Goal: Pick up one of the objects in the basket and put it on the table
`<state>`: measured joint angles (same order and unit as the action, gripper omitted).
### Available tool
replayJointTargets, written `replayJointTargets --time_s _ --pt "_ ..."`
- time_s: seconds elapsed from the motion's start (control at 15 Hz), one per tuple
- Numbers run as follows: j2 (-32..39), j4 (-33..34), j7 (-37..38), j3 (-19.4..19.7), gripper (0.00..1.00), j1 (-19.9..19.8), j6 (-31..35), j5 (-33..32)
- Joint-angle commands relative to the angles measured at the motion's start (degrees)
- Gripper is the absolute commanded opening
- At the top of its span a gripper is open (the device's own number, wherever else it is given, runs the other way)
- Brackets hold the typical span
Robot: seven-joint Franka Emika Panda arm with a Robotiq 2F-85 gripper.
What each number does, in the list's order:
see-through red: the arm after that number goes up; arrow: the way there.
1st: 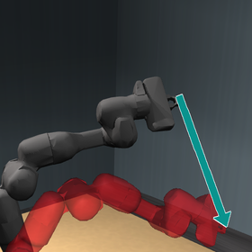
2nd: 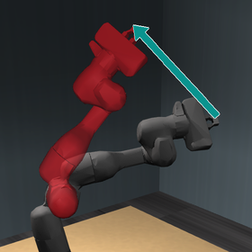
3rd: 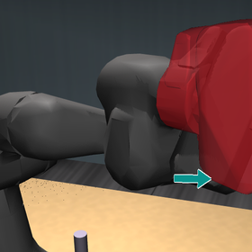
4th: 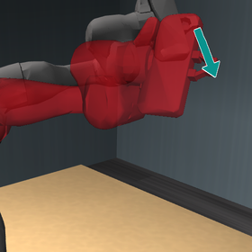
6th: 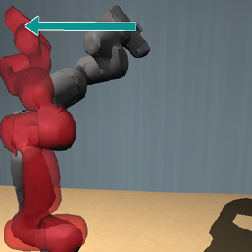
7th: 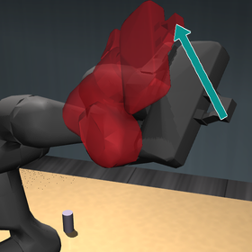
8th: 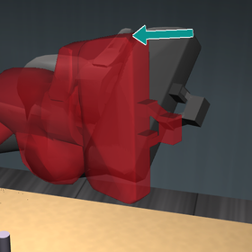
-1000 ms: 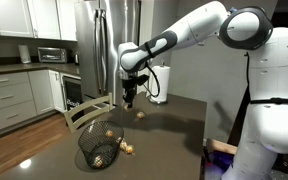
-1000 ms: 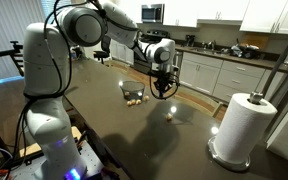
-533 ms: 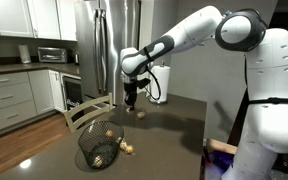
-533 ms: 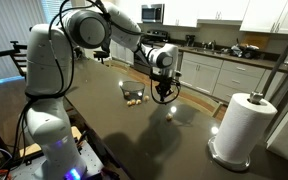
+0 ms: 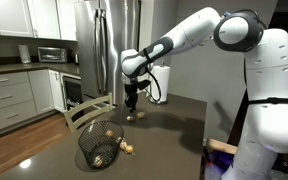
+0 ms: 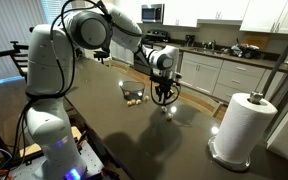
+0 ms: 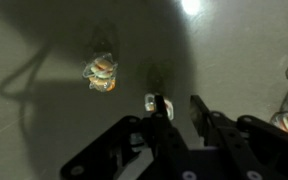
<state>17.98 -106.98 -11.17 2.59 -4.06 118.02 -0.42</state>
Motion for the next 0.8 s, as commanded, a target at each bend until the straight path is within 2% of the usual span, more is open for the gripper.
replayJointTargets --time_s 0.0,0.33,0.47,0.73 --pt "-0.56 -0.71 -0.20 -0.41 0.63 -0.83 1.03 1.49" --pt "-1.44 -0.93 -0.84 -0.58 0.97 -1.00 0.15 2.19" --pt "-1.58 -0.98 -1.07 -0.62 1.00 -1.02 0.07 2.46" --pt "-2.10 -1.53 -1.09 -0.79 1.00 -0.95 0.28 3.04"
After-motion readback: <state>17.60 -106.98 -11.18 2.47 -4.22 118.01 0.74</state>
